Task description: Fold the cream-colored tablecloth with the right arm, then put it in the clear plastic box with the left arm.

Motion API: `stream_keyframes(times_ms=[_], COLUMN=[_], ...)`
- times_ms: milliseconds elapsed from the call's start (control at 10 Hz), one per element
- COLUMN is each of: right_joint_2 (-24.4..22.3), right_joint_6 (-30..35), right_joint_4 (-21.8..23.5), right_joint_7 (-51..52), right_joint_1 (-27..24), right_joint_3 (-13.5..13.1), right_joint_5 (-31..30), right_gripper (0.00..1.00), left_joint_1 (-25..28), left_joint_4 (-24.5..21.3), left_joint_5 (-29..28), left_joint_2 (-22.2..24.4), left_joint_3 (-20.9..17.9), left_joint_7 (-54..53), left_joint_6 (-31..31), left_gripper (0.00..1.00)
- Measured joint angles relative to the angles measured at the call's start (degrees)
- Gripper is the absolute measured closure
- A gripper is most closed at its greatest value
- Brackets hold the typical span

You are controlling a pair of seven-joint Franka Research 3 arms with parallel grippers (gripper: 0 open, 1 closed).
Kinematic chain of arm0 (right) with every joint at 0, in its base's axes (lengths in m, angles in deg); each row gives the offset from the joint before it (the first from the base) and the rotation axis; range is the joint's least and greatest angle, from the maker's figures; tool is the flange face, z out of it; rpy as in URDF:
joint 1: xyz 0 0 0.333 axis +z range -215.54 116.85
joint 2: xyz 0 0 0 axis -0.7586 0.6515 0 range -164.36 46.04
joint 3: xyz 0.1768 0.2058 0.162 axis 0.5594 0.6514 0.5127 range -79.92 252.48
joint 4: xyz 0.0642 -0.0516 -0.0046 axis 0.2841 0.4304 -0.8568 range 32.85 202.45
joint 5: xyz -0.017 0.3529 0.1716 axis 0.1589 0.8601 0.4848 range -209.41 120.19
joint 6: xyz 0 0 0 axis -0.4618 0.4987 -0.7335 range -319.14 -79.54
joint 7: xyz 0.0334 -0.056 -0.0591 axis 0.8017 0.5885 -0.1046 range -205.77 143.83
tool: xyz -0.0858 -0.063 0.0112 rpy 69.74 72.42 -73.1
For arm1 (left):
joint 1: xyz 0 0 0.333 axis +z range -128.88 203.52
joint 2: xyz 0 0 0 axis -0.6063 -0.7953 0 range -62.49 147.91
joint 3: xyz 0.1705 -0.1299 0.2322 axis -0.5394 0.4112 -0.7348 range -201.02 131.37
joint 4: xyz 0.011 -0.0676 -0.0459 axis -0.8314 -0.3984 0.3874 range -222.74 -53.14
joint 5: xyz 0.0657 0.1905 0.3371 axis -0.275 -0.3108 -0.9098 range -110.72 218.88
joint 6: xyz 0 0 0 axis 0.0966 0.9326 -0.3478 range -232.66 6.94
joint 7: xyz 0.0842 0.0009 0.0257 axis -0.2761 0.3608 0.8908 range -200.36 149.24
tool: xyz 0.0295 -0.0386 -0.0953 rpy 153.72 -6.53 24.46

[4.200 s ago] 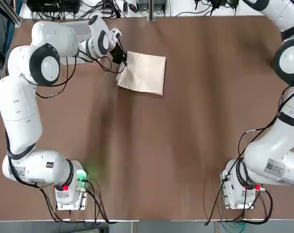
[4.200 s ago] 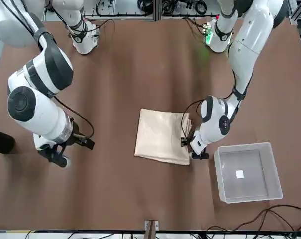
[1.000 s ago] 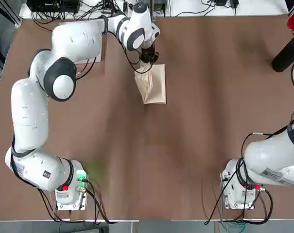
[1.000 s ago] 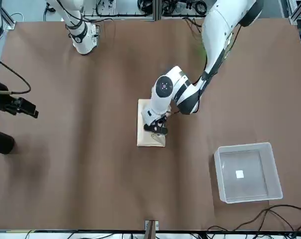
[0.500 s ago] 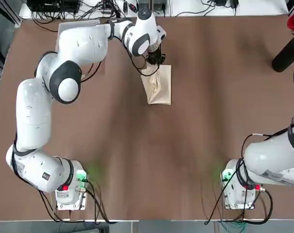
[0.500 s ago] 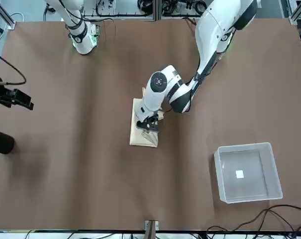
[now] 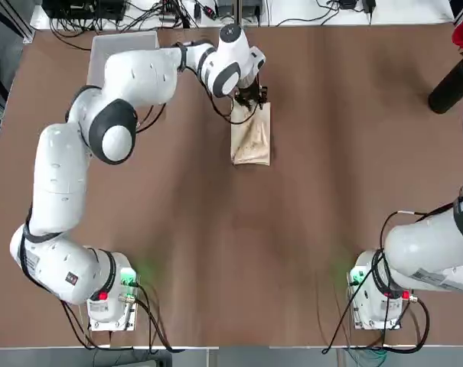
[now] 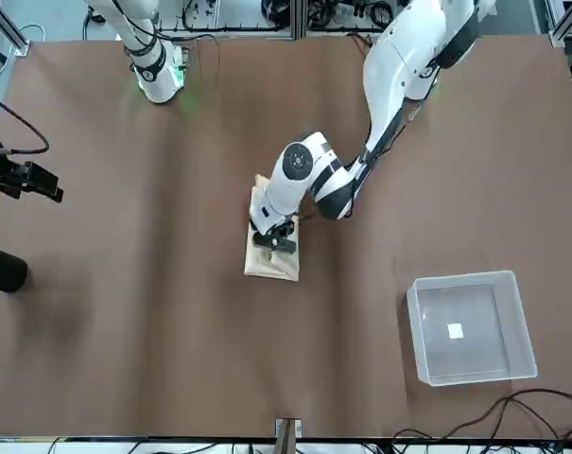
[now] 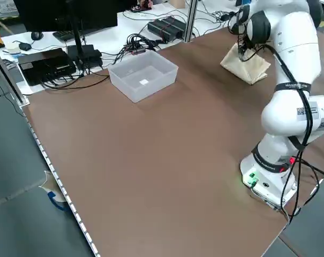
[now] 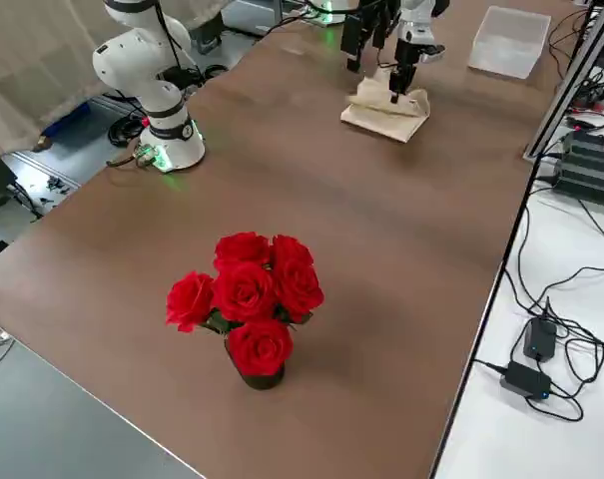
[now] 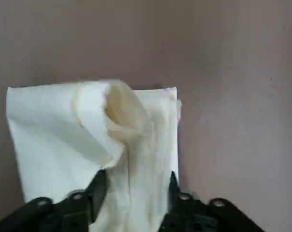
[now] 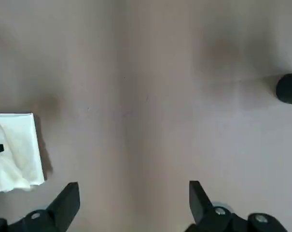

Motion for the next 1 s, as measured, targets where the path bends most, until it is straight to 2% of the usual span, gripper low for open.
stream_keyframes(times_ms=[100, 300, 600, 700, 900, 1000], right_joint_2=[-0.5, -1.6, -3.7, -4.8, -7.3, -8.5], right_joint_6=[0.0, 0.1, -0.7, -1.1, -1.7, -2.4], right_joint_4=[0.2, 0.5, 2.3, 3.3, 5.2, 6.4], right_joint_7=[0.0, 0.2, 1.0, 1.0, 1.0, 1.0], right_joint_1=[0.2, 0.8, 3.8, 4.5, 6.2, 6.4], right_joint_3=[-0.7, -2.6, -9.1, -10.2, -13.6, -14.2], right_joint_5=[0.1, 0.6, 2.9, 3.0, 3.6, 3.9], right_gripper=[0.0, 0.0, 0.0, 0.0, 0.0, 0.0], left_joint_1=[-0.1, -0.2, 1.1, 3.9, 16.5, 20.3], left_joint_4=[0.1, 1.0, 2.0, 1.7, -1.5, -3.8], left_joint_5=[0.0, 0.0, 0.0, 0.8, 3.0, 5.7], left_joint_2=[-0.2, -0.2, 1.2, 1.5, 2.3, 3.5], left_joint_3=[0.0, 0.1, 0.1, 1.2, 9.3, 10.8], left_joint_7=[0.0, 0.0, -0.1, -1.3, -8.5, -12.3], left_joint_6=[-0.1, -0.2, 0.7, 1.6, 3.7, 4.5], left_gripper=[0.22, 0.11, 0.0, 0.01, 0.01, 0.01])
